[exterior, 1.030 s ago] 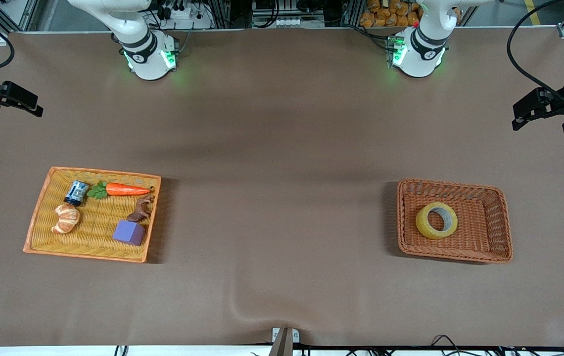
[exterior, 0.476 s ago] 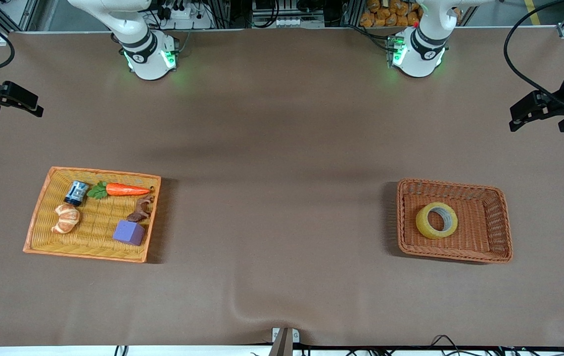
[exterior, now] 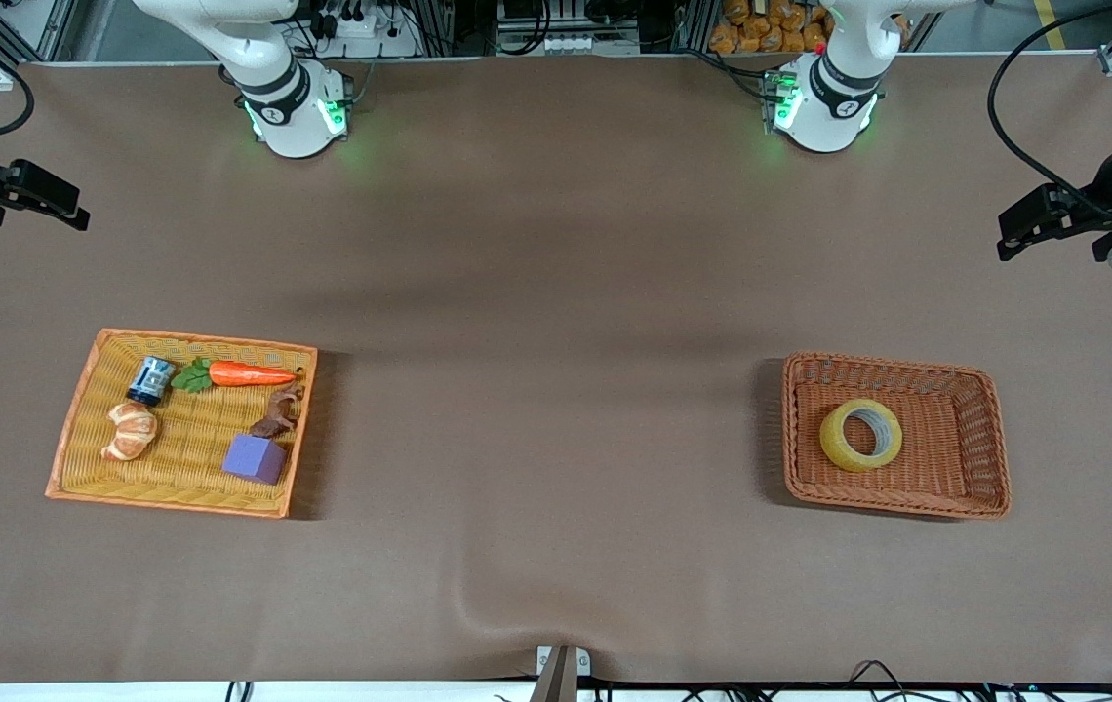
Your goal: Transfer tape with both arms
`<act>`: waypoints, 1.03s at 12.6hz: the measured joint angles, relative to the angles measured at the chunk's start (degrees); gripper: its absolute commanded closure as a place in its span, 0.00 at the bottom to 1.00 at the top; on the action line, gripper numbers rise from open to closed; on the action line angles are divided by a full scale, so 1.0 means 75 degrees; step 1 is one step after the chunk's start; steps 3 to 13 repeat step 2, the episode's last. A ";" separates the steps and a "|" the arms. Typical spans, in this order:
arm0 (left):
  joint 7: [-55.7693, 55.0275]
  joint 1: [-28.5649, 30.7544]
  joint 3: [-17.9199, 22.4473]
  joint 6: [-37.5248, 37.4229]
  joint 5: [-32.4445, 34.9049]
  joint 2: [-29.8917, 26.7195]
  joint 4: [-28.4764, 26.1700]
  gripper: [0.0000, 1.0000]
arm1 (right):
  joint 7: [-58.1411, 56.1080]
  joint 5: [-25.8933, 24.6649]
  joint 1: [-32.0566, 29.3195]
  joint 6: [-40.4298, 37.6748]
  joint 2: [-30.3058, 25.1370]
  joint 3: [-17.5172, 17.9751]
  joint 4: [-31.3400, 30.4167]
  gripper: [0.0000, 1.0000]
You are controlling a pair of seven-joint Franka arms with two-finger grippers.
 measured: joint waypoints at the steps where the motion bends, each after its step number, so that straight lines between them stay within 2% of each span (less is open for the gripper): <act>1: 0.0000 0.0000 0.0000 -0.0001 0.0000 0.0000 -0.0009 0.00 | 0.0005 0.0000 -0.0001 0.0000 0.0000 0.0000 0.0000 0.00; 13: 0.0000 0.0000 0.0000 -0.0002 0.0000 0.0000 -0.0014 0.00 | 0.0014 0.0000 -0.0026 0.0000 0.0000 0.0015 0.0000 0.00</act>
